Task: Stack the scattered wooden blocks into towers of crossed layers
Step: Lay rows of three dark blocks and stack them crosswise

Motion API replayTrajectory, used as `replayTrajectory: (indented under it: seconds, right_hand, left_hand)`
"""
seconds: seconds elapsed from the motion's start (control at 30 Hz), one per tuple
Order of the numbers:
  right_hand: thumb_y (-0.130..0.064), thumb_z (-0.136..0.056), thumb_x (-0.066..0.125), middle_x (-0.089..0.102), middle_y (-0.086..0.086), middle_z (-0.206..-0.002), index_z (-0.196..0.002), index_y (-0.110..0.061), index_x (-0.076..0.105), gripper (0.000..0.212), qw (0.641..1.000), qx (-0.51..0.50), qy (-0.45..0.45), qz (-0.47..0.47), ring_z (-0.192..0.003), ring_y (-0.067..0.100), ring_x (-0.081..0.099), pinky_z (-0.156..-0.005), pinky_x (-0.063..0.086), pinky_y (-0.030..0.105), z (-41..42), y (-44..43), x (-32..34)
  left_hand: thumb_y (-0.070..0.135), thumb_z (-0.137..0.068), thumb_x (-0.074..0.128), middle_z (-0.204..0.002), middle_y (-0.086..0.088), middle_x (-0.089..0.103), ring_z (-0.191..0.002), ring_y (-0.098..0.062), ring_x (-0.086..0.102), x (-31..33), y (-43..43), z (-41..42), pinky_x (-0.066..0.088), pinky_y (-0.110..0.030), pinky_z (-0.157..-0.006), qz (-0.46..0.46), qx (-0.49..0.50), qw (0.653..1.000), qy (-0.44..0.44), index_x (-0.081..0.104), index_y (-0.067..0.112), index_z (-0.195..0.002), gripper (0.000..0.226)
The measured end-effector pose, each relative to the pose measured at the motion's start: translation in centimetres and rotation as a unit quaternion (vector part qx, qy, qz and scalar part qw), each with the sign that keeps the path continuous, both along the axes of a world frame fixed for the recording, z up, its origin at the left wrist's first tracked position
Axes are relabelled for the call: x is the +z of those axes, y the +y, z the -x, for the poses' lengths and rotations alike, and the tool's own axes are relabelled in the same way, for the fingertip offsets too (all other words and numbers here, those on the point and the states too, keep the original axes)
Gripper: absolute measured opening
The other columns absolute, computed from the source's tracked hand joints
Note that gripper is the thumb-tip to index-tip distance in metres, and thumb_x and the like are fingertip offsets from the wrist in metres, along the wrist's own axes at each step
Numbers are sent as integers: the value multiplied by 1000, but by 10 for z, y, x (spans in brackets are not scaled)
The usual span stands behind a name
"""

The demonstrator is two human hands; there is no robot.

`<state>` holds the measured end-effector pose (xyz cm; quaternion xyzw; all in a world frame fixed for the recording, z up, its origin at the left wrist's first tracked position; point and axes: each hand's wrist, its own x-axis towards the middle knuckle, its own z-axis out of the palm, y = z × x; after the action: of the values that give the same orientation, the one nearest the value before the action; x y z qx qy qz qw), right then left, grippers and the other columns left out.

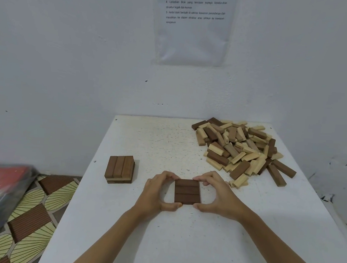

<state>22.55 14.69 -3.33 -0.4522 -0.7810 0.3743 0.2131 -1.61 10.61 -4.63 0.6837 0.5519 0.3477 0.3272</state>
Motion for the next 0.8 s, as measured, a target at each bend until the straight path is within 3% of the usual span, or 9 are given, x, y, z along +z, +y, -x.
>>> replayTrajectory:
  seconds: [0.33,0.5,0.63,0.8]
  right_hand:
    - [-57,-55,81,44,-21,-116,-122,-42,55,74,1000,11,-24,15,-107,-4,47,-103,39,43,1,7,7]
    - [-51,-56,83,43,-19,-114,-117,-43,53,69,999,-5,-33,-3,-106,-4,47,-102,28,33,5,4,7]
    - [-54,-52,78,44,-18,-110,-114,-40,55,68,999,-22,-27,-19,-104,-2,46,-99,28,34,8,-1,8]
    - [-58,-47,73,45,-20,-107,-108,-42,56,65,999,-23,-30,-37,-106,0,43,-97,29,35,10,-6,8]
  left_hand:
    - [41,-63,86,-120,11,61,-121,-20,53,-1,1,-2,37,-52,-105,12,12,1000,5,49,29,-118,68]
    - [40,-62,87,-120,9,61,-120,-22,53,0,0,-3,37,-53,-104,9,15,1000,2,49,28,-119,69]
    - [40,-61,87,-118,9,60,-117,-23,54,2,-1,-4,40,-52,-102,10,18,1000,11,49,27,-119,70]
    - [42,-59,85,-116,15,59,-113,-17,52,15,-2,-4,41,-45,-98,10,-9,999,45,43,38,-116,70]
